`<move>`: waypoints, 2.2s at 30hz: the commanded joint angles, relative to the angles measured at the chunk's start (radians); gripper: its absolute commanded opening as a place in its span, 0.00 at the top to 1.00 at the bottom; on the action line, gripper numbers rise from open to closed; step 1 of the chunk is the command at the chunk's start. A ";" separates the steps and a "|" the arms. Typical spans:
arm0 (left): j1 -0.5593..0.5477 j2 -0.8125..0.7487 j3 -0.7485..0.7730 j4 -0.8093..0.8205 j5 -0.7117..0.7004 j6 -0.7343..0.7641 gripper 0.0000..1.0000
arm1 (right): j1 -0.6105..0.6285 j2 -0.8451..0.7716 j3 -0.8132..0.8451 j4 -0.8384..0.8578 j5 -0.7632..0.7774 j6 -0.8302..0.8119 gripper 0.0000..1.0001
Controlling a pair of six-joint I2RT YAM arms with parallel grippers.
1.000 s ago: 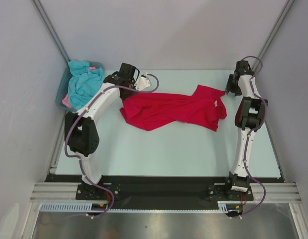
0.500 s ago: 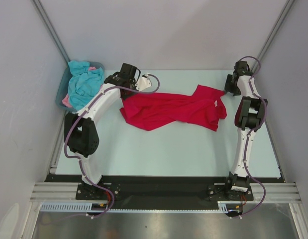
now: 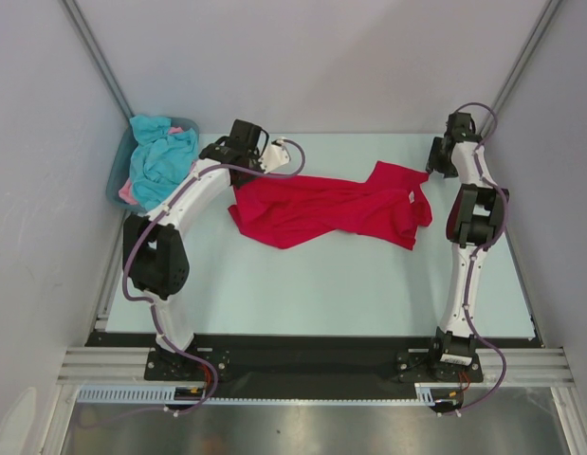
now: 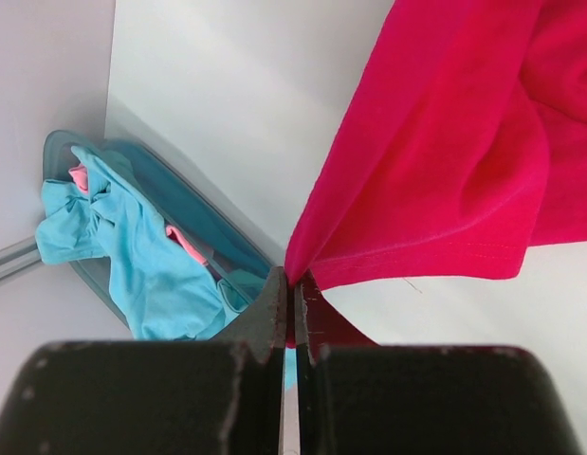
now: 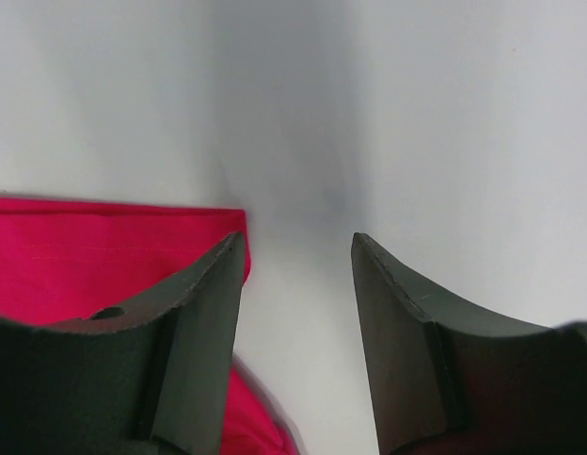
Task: Fold and stack the t-shirts
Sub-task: Flatten the tshirt out
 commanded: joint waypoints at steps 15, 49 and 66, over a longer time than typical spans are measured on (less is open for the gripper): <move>-0.012 0.019 -0.052 0.107 -0.086 0.076 1.00 | 0.056 -0.029 0.016 0.007 0.039 -0.025 0.45; 0.019 0.171 0.035 0.345 -0.257 0.135 1.00 | 0.106 -0.070 -0.161 0.107 0.259 -0.242 1.00; 0.017 0.189 -0.132 0.883 -0.458 0.273 1.00 | 0.200 -0.208 -0.366 0.636 0.460 -0.660 1.00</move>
